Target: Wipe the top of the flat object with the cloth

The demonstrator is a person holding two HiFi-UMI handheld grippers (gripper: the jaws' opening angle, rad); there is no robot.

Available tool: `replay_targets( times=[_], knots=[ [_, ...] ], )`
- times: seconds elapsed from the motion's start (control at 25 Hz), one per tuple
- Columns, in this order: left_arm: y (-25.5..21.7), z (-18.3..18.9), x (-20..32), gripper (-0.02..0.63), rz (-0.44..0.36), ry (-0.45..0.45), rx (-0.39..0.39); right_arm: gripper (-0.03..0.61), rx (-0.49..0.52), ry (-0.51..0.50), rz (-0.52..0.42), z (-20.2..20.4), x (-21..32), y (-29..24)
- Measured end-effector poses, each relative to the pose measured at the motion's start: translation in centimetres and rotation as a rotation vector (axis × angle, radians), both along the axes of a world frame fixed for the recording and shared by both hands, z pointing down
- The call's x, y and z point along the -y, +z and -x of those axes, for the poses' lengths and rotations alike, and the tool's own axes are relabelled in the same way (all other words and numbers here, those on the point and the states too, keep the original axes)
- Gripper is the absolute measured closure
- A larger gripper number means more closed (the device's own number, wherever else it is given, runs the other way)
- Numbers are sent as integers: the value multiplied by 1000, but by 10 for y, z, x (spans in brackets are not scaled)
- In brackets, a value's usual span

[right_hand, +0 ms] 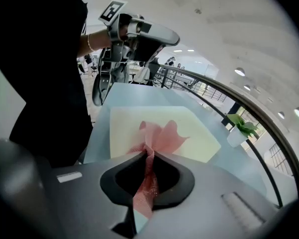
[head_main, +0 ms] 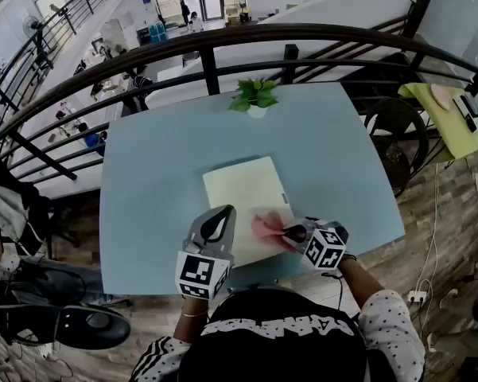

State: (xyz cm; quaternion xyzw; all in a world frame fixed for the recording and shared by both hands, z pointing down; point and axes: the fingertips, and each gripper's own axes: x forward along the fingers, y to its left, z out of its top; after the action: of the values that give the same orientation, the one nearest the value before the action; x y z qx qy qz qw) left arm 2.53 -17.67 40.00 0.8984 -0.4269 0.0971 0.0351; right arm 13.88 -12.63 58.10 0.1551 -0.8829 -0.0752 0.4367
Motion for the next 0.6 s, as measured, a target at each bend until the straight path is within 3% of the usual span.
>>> replay_targets(
  times=[0.16, 0.36, 0.6],
  knots=[
    [0, 2, 2, 614, -3, -6, 5, 558, 112, 90, -81, 6, 28, -27],
    [-4, 8, 1, 614, -9, -28, 21, 558, 356, 225, -142, 13, 56, -77],
    [-9, 19, 1, 614, -36, -73, 29, 558, 580, 288, -166, 17, 69, -126]
  ],
)
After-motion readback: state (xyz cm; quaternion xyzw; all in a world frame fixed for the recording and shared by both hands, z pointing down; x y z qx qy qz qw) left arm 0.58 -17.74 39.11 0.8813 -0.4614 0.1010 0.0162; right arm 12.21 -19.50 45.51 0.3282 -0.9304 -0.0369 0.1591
